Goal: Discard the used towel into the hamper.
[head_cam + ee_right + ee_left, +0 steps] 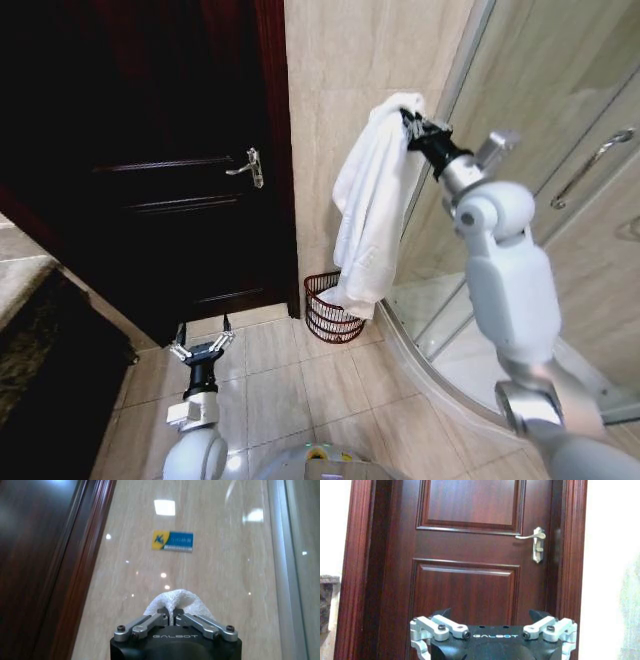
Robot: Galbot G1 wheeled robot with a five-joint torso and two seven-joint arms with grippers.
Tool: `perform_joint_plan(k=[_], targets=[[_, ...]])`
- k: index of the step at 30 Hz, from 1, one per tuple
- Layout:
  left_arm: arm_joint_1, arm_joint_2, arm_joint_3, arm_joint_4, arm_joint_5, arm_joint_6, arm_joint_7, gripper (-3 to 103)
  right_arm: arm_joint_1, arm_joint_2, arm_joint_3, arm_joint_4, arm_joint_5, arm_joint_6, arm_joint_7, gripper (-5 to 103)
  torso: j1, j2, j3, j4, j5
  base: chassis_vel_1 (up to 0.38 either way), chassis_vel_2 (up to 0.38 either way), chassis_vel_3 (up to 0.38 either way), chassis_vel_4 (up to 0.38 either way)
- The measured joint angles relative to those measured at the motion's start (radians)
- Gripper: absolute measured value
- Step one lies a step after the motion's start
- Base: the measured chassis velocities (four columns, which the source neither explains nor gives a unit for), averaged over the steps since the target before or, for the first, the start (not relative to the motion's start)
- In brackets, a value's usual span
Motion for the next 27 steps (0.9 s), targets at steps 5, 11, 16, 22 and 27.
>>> perform_joint_plan(k=[5,11,16,22,27], targets=[[0.012,-0.015,-0.005,-0.007,0.002,-0.013,0.000,100,0.087,-0.016,-0.023,-0.069,0.015,0.001,-0.014,3,0.000,0.000,0.000,-0.0001,0.0002,0.000,0.000,0.000,0.000],[0.009,-0.021,-0.008,-0.009,0.003,-0.020,-0.001,100,0.193,-0.005,-0.063,-0.167,0.018,0.010,-0.027,3,0.000,0.000,0.000,0.0000,0.0005,0.000,0.000,0.000,0.000],[-0.003,-0.023,-0.009,-0.013,0.000,-0.012,-0.004,100,0.302,0.020,-0.102,-0.246,0.016,0.016,-0.031,3,0.000,0.000,0.000,0.0002,-0.0003,0.000,0.000,0.000,0.000],[-0.010,-0.020,-0.011,-0.014,-0.006,-0.006,-0.005,100,0.375,0.053,-0.140,-0.297,0.010,0.016,-0.027,3,0.000,0.000,0.000,0.0001,0.0000,0.000,0.000,0.000,0.000],[-0.017,-0.014,-0.012,-0.014,-0.013,-0.003,-0.005,100,0.379,0.071,-0.160,-0.304,0.006,0.015,-0.023,3,0.000,0.000,0.000,0.0000,0.0001,0.000,0.000,0.000,0.000]])
